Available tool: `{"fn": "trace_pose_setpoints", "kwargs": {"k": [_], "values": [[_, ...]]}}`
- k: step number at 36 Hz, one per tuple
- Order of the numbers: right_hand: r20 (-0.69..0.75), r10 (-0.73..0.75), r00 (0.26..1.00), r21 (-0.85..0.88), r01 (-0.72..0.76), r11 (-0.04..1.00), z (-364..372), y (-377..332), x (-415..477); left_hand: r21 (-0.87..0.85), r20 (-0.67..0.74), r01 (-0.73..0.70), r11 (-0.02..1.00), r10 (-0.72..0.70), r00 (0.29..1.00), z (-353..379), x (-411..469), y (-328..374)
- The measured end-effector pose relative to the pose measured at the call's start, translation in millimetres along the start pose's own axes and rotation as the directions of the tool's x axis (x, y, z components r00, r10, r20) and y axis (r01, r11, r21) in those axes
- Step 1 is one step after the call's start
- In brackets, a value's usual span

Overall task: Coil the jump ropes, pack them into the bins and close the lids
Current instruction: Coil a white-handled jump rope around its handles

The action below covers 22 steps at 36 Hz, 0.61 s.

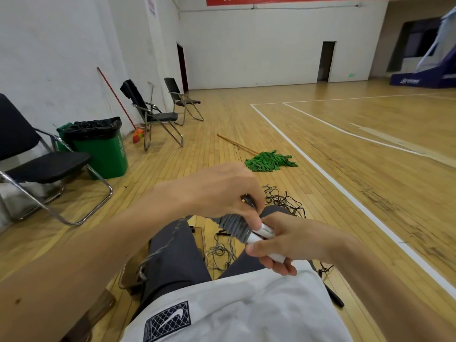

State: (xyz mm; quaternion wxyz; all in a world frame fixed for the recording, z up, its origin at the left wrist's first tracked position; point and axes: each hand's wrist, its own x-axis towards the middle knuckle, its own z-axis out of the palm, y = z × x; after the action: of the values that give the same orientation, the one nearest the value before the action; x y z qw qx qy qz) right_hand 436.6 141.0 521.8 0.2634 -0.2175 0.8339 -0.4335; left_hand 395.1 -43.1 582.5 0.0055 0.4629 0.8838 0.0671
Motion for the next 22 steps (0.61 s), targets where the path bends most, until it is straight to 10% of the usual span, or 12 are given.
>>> {"fn": "trace_pose_setpoints", "kwargs": {"k": [22], "values": [[0.064, -0.179, 0.982, -0.045, 0.182, 0.982, 11, -7, -5, -0.497, 0.198, 0.142, 0.856, -0.048, 0.979, -8, 10, -15]]}}
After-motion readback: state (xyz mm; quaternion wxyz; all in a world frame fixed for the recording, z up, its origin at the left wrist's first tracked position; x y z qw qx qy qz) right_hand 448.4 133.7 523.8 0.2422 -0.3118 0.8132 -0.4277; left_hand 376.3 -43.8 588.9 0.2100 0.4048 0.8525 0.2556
